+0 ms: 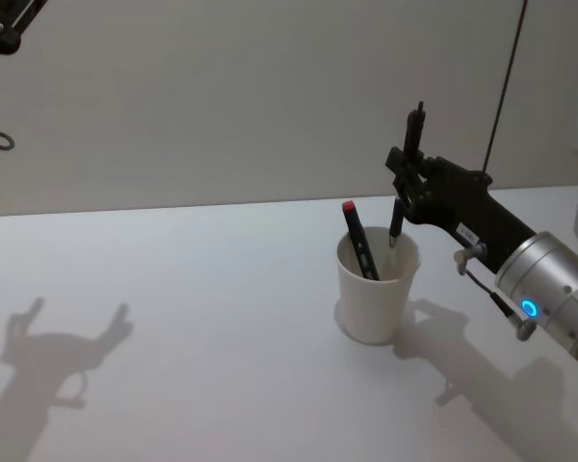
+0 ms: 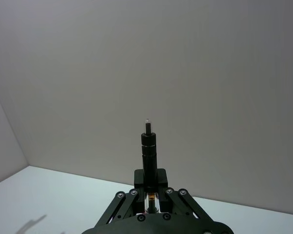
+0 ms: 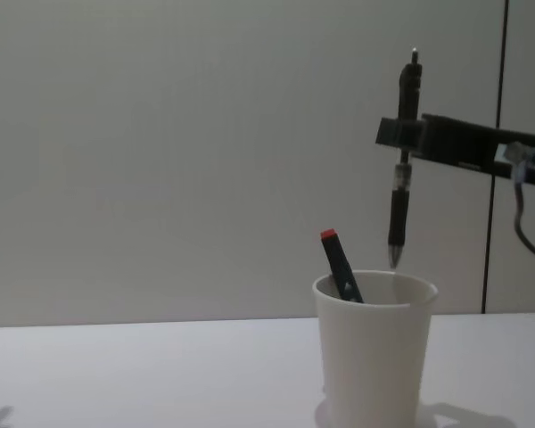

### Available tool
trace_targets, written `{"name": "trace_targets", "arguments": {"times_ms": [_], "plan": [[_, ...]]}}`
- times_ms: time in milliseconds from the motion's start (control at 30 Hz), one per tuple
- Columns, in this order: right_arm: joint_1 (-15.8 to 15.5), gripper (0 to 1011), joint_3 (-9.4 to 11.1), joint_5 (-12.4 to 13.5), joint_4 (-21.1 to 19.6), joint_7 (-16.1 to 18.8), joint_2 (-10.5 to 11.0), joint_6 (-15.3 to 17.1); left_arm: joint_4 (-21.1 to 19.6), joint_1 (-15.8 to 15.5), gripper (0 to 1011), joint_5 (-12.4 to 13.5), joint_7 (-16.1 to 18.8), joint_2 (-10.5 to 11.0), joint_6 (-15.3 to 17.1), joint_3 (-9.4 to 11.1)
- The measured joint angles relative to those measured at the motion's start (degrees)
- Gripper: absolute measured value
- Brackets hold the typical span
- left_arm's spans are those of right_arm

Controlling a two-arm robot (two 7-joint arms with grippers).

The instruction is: Place the pen into the pen holder.

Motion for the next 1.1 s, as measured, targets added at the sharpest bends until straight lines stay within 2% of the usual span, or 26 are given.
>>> {"name": "trace_targets", "arguments": {"times_ms": [333,433,567,600,700,800,833,900,933,1000,1100], "plan": [[-0.06,156,-0.21,-0.55,0.97,0.72,-0.43,-0.25,0.00,0.00,1001,-0.01,0.00,0.00,0.00,0.00],[-0.08,219,-0.24,-0.67,1.12,0.83,-0.52,-0.28,0.00,0.00,1001,-0.01,0.00,0.00,0.00,0.00],[-0.09,366,-0.28,-0.75,1.30,0.96,-0.60,-0.32,0.00,0.00,1001,-0.01,-0.01,0.00,0.00,0.00],[-0.09,366,-0.28,-0.75,1.30,0.96,-0.60,-0.32,0.00,0.00,1001,-0.01,-0.01,0.00,0.00,0.00],[-0.11,447,-0.31,-0.81,1.40,1.03,-0.65,-0.33,0.00,0.00,1001,-0.01,-0.01,0.00,0.00,0.00],[-0.13,588,-0.33,-0.87,1.48,1.10,-0.69,-0.36,0.00,0.00,1001,-0.01,-0.01,0.00,0.00,0.00],[-0.13,588,-0.33,-0.87,1.48,1.10,-0.69,-0.36,0.00,0.00,1001,-0.01,0.00,0.00,0.00,0.00],[-0.13,669,-0.35,-0.89,1.52,1.13,-0.71,-0.37,0.00,0.00,1001,-0.01,-0.01,0.00,0.00,0.00],[-0.13,669,-0.35,-0.90,1.53,1.14,-0.71,-0.38,0.00,0.00,1001,-0.01,0.00,0.00,0.00,0.00],[-0.13,765,-0.35,-0.91,1.56,1.18,-0.72,-0.40,0.00,0.00,1001,-0.01,-0.01,0.00,0.00,0.00],[-0.14,815,-0.35,-0.92,1.56,1.21,-0.72,-0.40,0.00,0.00,1001,-0.01,0.00,0.00,0.00,0.00]]}}
